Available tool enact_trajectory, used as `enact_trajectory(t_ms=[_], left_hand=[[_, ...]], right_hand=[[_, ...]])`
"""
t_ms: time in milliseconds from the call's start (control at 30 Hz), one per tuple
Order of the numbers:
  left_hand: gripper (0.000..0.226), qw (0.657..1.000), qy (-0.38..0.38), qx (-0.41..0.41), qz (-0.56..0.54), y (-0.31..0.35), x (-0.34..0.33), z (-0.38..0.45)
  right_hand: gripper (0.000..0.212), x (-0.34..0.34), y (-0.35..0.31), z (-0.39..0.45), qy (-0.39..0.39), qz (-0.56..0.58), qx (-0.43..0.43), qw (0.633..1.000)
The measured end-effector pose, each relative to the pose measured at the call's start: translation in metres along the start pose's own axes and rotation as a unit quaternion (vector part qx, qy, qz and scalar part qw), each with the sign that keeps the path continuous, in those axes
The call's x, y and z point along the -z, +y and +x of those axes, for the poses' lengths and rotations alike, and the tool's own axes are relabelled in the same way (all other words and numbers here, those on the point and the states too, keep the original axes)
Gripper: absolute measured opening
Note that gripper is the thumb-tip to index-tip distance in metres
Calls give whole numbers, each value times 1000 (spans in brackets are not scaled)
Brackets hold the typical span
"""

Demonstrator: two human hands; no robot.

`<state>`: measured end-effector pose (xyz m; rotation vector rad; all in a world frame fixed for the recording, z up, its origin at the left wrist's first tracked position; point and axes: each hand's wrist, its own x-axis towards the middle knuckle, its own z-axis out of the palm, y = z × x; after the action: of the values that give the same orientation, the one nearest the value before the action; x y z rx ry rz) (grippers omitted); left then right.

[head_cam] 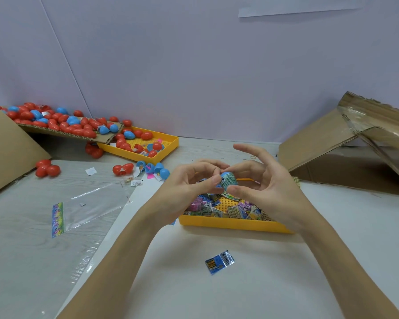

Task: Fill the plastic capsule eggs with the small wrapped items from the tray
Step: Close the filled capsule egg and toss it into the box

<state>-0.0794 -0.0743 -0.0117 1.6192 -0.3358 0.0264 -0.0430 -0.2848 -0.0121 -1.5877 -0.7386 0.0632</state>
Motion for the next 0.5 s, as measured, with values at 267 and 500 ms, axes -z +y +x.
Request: enact_trajectory(t_ms=[267,500], left_hand=[[36,999,36,2,6,-6,-9,4],[19,997,68,-17,44,-11,-6,6]], right_hand=[[82,6,2,-1,-5,-26,0,1000],[86,4,3,-2,-12,-55,-3,998]])
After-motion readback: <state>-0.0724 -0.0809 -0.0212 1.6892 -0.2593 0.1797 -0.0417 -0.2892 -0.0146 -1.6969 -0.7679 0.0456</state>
